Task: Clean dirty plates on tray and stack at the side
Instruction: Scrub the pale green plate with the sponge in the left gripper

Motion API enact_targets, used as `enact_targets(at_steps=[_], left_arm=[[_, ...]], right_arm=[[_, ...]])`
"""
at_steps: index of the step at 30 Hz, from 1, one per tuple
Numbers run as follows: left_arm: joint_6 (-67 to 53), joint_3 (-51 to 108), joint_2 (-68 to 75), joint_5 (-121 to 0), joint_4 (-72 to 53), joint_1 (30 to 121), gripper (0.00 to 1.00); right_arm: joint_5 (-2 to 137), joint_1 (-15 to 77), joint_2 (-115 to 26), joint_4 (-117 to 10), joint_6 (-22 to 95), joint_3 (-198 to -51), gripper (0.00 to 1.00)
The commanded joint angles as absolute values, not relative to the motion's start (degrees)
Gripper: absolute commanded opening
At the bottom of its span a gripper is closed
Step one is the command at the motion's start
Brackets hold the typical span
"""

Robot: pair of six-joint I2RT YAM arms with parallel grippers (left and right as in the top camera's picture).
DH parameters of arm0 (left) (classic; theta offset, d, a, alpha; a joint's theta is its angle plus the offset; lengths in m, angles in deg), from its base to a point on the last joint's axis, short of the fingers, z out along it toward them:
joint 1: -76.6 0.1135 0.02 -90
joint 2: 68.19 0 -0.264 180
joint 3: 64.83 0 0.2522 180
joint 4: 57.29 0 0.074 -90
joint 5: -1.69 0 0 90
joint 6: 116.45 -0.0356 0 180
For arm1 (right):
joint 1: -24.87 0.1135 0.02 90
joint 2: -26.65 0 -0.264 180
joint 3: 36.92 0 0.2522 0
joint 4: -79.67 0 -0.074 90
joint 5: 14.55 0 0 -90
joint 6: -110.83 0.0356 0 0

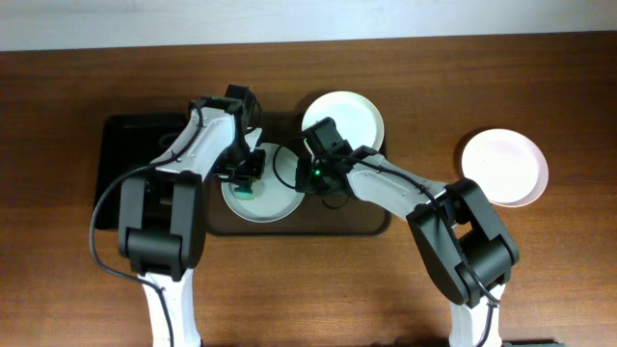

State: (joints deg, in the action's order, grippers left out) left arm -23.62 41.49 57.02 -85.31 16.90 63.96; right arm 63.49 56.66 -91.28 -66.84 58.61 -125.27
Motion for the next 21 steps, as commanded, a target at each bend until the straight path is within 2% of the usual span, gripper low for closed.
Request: enact_targets(at_steps=[1, 6, 9, 11, 12, 15, 18, 21], left_arm=[[-16.8, 33.0, 59.9, -97.5, 10.6, 64.4, 0.01], [-13.2, 29.5, 59.9, -101.3, 0.0, 64.4, 0.01], [-13.3, 29.7, 59.8, -97.2, 5.1, 64.4, 0.01], [-18.5, 29.7, 59.8, -89.9, 8.2, 64.4, 0.01], [-26.2, 29.7, 59.8, -81.9, 10.0, 64.3, 0.01], [-32.8, 29.2, 59.8, -78.4, 12.2, 63.6, 0.01], [-31.8, 27.9, 59.8, -79.5, 5.1, 63.4, 0.01], [-23.1, 26.0, 59.8, -85.3, -4.4, 63.2, 0.01]], right_arm=[[64.1, 56.2, -93.1, -66.0, 59.0, -125.4, 0.04], [64.1, 56.2, -93.1, -66.0, 59.0, -125.4, 0.04], [64.1, 56.2, -93.1, -66.0, 59.0, -125.4, 0.04], [64.1, 56.2, -93.1, -66.1, 59.0, -125.4, 0.04], [64.1, 56.2, -93.1, -66.0, 59.0, -125.4, 0.04], [64.0, 56.2, -93.1, -66.0, 59.0, -125.4, 0.04], [64.0, 56.2, -93.1, -66.0, 59.0, -125.4, 0.04], [64.0, 56.2, -93.1, -66.0, 59.0, -125.4, 0.04]])
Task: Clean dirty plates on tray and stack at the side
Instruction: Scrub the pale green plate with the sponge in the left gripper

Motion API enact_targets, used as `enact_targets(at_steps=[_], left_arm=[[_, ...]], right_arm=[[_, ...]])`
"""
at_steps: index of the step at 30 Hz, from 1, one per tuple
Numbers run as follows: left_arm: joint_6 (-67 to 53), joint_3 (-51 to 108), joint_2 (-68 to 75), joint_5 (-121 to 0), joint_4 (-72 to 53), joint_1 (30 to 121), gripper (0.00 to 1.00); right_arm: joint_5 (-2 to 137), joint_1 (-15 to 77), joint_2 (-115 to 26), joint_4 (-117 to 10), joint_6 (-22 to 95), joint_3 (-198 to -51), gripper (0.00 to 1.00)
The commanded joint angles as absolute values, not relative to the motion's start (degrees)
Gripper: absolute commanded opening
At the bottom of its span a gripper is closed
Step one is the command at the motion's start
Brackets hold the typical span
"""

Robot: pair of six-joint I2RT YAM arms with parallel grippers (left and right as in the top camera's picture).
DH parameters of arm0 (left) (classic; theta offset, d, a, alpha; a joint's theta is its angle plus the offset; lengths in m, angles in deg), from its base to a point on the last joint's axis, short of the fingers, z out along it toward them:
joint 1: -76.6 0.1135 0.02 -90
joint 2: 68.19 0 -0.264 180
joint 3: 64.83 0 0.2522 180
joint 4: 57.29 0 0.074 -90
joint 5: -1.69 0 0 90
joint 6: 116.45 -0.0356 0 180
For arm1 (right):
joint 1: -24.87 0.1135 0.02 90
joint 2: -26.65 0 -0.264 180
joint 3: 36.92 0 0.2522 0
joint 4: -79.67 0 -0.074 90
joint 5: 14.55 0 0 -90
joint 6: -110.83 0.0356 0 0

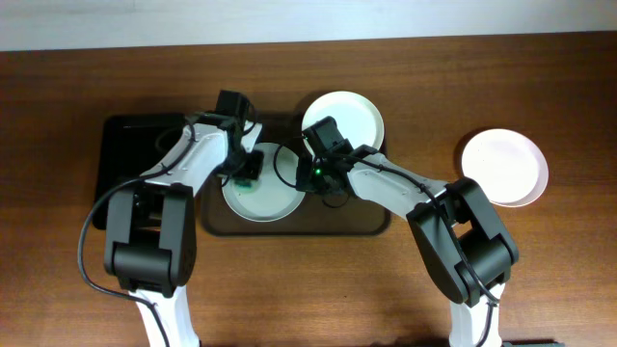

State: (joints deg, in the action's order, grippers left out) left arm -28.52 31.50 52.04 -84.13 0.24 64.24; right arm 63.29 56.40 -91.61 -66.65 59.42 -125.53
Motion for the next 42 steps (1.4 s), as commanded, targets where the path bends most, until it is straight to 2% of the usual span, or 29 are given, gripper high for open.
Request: enact_targets(at_steps=[1, 5, 8, 11, 12, 15, 20, 23, 27, 31, 33, 38, 40, 42], left_arm=[[-19.7, 25.0, 59.8, -87.8, -8.2, 63.2, 0.01], [-15.8, 24.1, 59.8, -91.1, -9.4, 63.2, 0.01], [-16.9, 24.1, 59.8, -90.9, 2.4, 63.2, 0.01], [-23.9, 24.1, 59.8, -90.7, 16.0, 63.2, 0.01], [-24.9, 24.1, 59.8, -90.7, 16.9, 63.2, 0.01], [-24.5, 24.0, 59.8, -91.3, 10.6, 63.3, 0.01], [-16.6, 19.6, 59.8, -91.4, -15.2, 63.3, 0.01], [-14.4, 17.2, 59.8, -96.3, -22.3, 63.3, 0.01], [-14.1, 18.1, 59.8, -95.6, -10.8, 63.3, 0.01], [-32.4, 18.1, 59.8, -73.2, -0.5, 63.3, 0.01], [-36.6, 18.1, 59.8, -67.2, -0.4, 63.3, 0.01], [-34.0, 18.1, 59.8, -68.9, -8.6, 63.3, 0.01], [-22.4, 18.1, 59.8, -80.8, -10.1, 63.3, 0.01], [-16.4, 18.1, 59.8, -87.4, -9.9, 63.5, 0.01]], right_arm=[[64.0, 56.2, -93.1, -66.0, 59.0, -125.4, 0.04], [64.1, 56.2, -93.1, -66.0, 59.0, -125.4, 0.04], [64.0, 56.2, -93.1, -66.0, 59.0, -125.4, 0.04], [64.0, 56.2, -93.1, -66.5, 59.0, -125.4, 0.04], [64.0, 56.2, -93.1, -66.5, 59.0, -125.4, 0.04], [64.0, 56.2, -93.1, -66.5, 59.0, -125.4, 0.04], [63.8, 56.2, -93.1, -66.2, 58.9, -125.4, 0.04], [63.8, 56.2, -93.1, -66.3, 59.0, -125.4, 0.04], [63.8, 56.2, -93.1, -66.4, 58.9, -125.4, 0.04], [63.8, 56.2, -93.1, -66.7, 59.0, -125.4, 0.04], [63.8, 56.2, -93.1, -66.7, 59.0, -125.4, 0.04], [63.8, 56.2, -93.1, -66.6, 58.9, -125.4, 0.04], [63.8, 56.2, -93.1, -66.4, 58.9, -125.4, 0.04], [63.8, 56.2, -93.1, -66.5, 58.9, -125.4, 0.04]])
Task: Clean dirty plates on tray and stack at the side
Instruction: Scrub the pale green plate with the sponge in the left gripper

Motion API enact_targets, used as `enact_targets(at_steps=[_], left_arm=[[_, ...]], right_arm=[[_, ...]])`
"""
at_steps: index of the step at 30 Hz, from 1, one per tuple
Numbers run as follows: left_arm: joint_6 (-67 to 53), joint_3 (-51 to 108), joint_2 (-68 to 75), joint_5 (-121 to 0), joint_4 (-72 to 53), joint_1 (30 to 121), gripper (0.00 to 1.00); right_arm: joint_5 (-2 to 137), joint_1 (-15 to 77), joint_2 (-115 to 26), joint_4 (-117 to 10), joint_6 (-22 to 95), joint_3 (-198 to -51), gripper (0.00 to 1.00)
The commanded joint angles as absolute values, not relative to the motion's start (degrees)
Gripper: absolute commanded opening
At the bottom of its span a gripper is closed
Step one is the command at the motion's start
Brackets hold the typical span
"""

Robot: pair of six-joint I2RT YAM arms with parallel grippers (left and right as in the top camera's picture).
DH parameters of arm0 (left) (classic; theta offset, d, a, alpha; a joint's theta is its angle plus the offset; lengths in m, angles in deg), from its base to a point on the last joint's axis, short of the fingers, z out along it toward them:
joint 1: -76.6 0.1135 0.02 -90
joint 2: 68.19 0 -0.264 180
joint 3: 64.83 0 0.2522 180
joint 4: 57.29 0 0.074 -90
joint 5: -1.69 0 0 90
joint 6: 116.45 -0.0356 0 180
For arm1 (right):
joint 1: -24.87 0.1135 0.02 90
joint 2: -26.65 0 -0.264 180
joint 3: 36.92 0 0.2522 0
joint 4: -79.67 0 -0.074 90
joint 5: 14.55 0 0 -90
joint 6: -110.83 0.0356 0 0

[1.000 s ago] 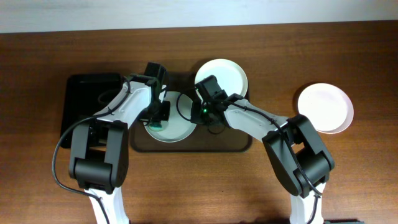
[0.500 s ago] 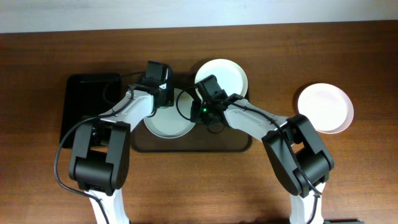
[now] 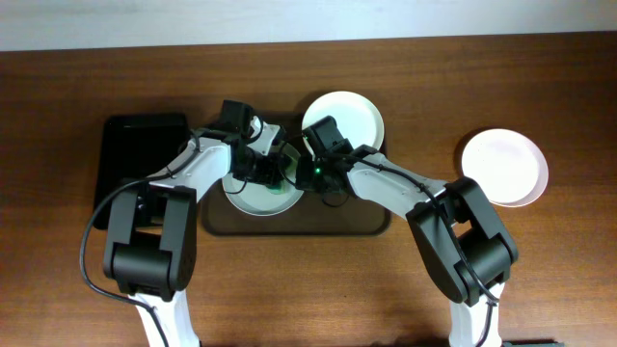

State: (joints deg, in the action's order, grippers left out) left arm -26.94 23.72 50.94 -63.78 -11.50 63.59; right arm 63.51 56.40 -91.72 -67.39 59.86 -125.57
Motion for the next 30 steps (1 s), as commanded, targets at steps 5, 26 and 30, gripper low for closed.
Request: enact_targets(at_steps=[5, 26, 30], left_arm=[[-4.6, 18.1, 59.8, -95.3, -2.7, 66.2, 0.01], [-12.5, 18.1, 59.8, -93.5, -14.4, 69.3, 0.01], [-1.5, 18.1, 59.8, -104.7, -4.7, 69.3, 0.01]], right_arm=[[63.8, 56.2, -93.1, -66.5, 58.9, -125.4, 0.04], [63.6, 56.2, -93.1, -66.5, 58.9, -125.4, 0.04], [63.6, 56.2, -93.1, -66.5, 59.0, -125.4, 0.04]])
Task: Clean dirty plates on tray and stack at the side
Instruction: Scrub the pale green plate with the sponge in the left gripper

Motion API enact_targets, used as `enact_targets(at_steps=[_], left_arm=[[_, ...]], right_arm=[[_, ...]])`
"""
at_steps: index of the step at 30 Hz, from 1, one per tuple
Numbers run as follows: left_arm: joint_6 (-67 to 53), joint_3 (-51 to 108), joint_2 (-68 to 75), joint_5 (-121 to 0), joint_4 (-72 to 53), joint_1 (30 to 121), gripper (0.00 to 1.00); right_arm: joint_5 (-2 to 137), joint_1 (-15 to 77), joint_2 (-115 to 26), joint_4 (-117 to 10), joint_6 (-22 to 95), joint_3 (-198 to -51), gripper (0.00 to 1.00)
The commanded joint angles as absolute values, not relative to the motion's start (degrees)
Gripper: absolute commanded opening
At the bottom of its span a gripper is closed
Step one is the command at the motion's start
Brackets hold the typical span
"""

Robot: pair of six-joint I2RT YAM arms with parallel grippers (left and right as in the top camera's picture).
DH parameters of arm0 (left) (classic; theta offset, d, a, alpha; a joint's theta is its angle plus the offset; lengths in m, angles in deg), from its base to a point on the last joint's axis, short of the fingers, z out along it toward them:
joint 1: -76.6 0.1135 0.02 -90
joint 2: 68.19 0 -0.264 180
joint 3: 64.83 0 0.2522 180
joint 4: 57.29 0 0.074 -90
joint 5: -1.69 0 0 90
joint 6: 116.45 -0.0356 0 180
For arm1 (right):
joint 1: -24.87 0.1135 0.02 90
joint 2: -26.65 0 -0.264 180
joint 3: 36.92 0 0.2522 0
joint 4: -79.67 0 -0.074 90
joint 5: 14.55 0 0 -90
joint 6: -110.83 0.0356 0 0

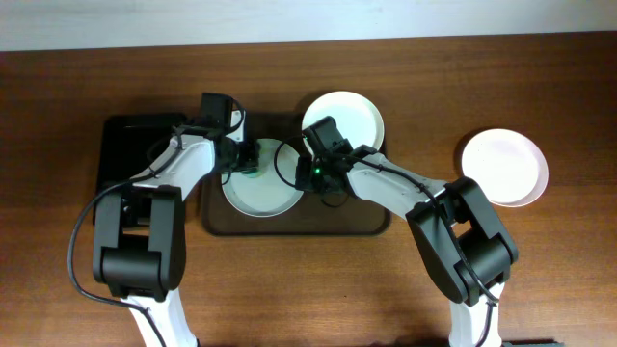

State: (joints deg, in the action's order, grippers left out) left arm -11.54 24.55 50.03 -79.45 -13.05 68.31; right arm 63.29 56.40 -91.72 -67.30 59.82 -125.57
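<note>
A white plate [262, 193] lies in the left half of the brown tray [366, 224]. My left gripper [247, 164] is over the plate's upper-left rim, shut on a small green sponge [250, 173] that touches the plate. At the plate's right rim sits my right gripper [305, 177]; it looks shut on that rim, though its fingertips are mostly hidden under the wrist. A second white plate [347, 116] rests on the tray's far edge. A pinkish-white plate [504, 167] lies on the table to the right.
A black tray [130, 159] lies left of the brown tray, partly under my left arm. Bare wooden table [308, 289] runs along the front. The table's far edge borders a white wall [308, 19].
My left gripper and the sponge have gone from the plate's upper middle, close to the right gripper, back to its upper-left rim. The right arm and the plates have not moved.
The sponge was first on the plate's left-middle part, then at its upper left, then at its upper middle beside the right gripper, and is now at the upper left again. The right gripper stayed at the plate's right rim throughout.
</note>
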Motion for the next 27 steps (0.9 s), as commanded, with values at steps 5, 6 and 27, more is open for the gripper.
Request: enact_targets(at_steps=[5, 6, 27], left_arm=[[-7.0, 18.1, 59.8, -94.7, 7.9, 69.3, 0.01], [-10.9, 18.1, 59.8, -90.2, 8.6, 69.3, 0.01], [-14.6, 38.5, 58.3, -99.7, 9.6, 70.9, 0.01]], right_arm=[[63.1, 56.2, -93.1, -66.9, 58.9, -125.4, 0.04], [63.1, 56.2, -93.1, -66.9, 58.9, -125.4, 0.04], [63.0, 56.2, -93.1, -66.9, 58.7, -125.4, 0.04]])
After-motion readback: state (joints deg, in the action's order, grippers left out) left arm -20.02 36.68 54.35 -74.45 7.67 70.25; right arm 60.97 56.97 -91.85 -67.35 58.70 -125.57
